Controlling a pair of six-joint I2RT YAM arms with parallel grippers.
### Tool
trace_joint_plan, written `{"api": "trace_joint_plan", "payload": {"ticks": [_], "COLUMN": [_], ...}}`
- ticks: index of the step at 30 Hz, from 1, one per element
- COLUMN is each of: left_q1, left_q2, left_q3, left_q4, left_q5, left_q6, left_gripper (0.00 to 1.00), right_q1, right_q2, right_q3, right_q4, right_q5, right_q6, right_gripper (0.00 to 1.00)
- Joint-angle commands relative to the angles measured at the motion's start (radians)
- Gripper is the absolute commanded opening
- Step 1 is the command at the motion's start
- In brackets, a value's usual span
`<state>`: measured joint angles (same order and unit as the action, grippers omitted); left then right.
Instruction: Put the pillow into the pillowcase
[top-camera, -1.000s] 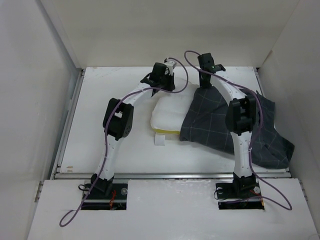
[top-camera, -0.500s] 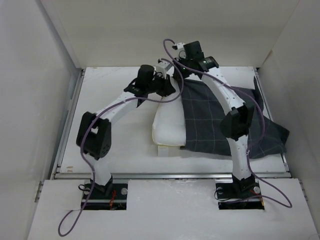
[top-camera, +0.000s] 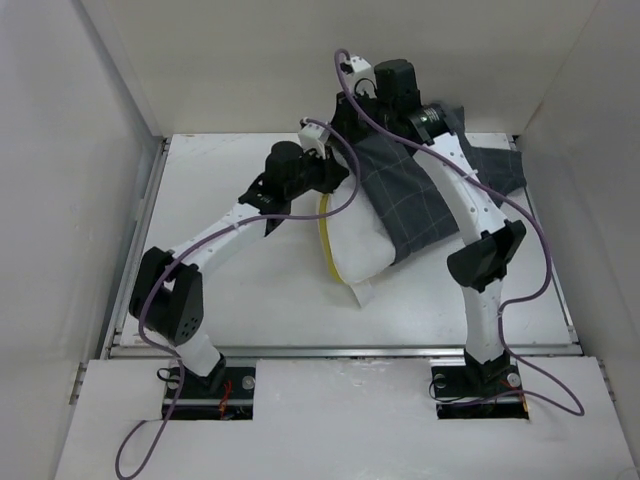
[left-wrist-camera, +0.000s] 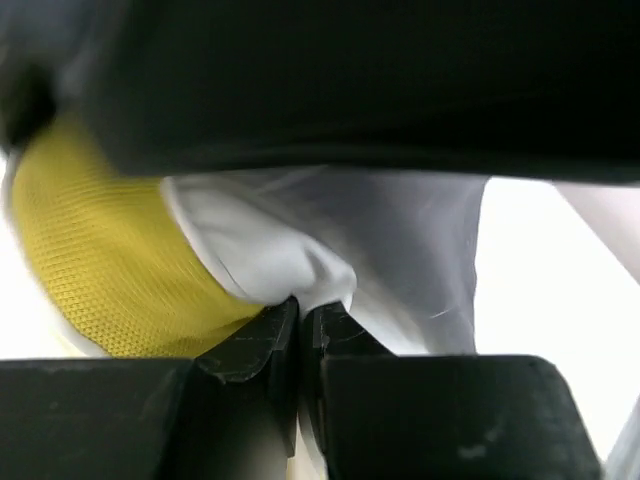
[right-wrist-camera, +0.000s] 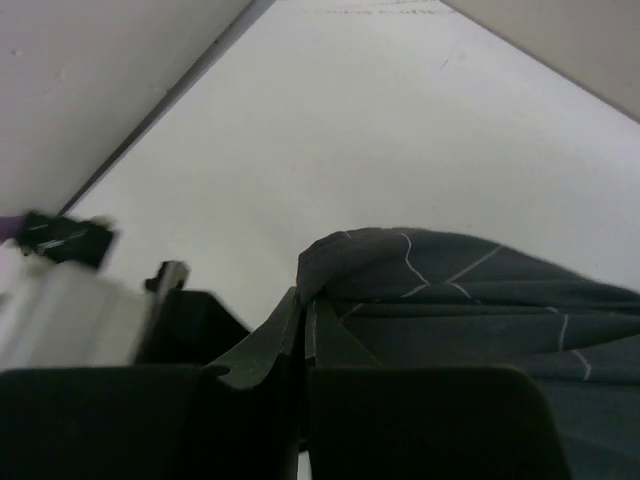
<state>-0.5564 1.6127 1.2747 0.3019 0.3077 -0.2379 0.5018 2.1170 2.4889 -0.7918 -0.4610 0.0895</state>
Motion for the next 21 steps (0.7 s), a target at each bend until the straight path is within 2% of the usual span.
{"api": "trace_joint_plan", "payload": {"ticks": [1,2,3,4,5,6,7,8,9,10,11,13,14,15,17,20,21], "left_q1": [-0.002,-0.002,-0.002,-0.002,-0.002,-0.002,-0.002,-0.002,-0.002,-0.002,-0.002,-0.034,-0.043,-0.065,-0.091,-0.166,-0.187], "left_q2": [0.078,0.107,0.121,0.134,0.144,0.144,0.144,0.124,0.089,0.067,0.044,-0.028,-0.052,-0.101,-0.152,-0.221,-0.221], "left_q3": [-0.058,-0.058,-0.058,-0.049,-0.049,-0.049,-0.07,-0.089,-0.107,-0.141,-0.156,-0.196,-0.207,-0.227,-0.253,-0.285,-0.285], "left_q4": [0.048,0.048,0.034,0.016,0.002,0.002,-0.009,-0.009,-0.009,-0.024,-0.036,-0.072,-0.116,-0.148,-0.159,-0.159,-0.159], "left_q5": [-0.139,-0.172,-0.173,-0.173,-0.162,-0.145,-0.145,-0.145,-0.165,-0.18,-0.199,-0.293,-0.323,-0.37,-0.381,-0.352,-0.317], "left_q6": [-0.084,-0.096,-0.11,-0.11,-0.119,-0.12,-0.12,-0.12,-0.109,-0.1,-0.087,-0.04,-0.023,0.006,0.061,0.159,0.251], "left_gripper": [0.0,0.01,0.15,0.24,0.36,0.51,0.71,0.87,0.94,0.95,1.0,1.0,1.0,1.0,1.0,1.0,1.0], "right_q1": [0.064,0.055,0.055,0.055,0.055,0.055,0.044,0.044,0.044,0.034,0.021,0.008,-0.002,-0.018,-0.042,-0.101,-0.147], "right_q2": [-0.066,-0.045,-0.034,-0.025,-0.006,-0.006,0.007,0.008,0.008,0.008,-0.008,-0.073,-0.104,-0.171,-0.245,-0.405,-0.442], "right_q3": [-0.068,-0.088,-0.11,-0.157,-0.177,-0.195,-0.214,-0.235,-0.245,-0.245,-0.257,-0.289,-0.309,-0.362,-0.424,-0.603,-0.701], "right_q4": [0.115,0.1,0.1,0.1,0.091,0.091,0.091,0.082,0.082,0.082,0.082,0.081,0.092,0.124,0.155,0.224,0.238], "right_q5": [-0.185,-0.185,-0.185,-0.185,-0.176,-0.176,-0.176,-0.176,-0.162,-0.148,-0.121,-0.094,-0.065,-0.05,-0.013,0.076,0.106], "right_q6": [0.072,0.081,0.081,0.081,0.081,0.081,0.081,0.07,0.058,0.049,0.039,0.027,0.027,0.027,0.027,0.082,0.104], "right_gripper": [0.0,0.01,0.03,0.14,0.17,0.21,0.38,0.48,0.58,0.66,0.8,0.87,0.95,1.0,1.0,1.0,1.0]}}
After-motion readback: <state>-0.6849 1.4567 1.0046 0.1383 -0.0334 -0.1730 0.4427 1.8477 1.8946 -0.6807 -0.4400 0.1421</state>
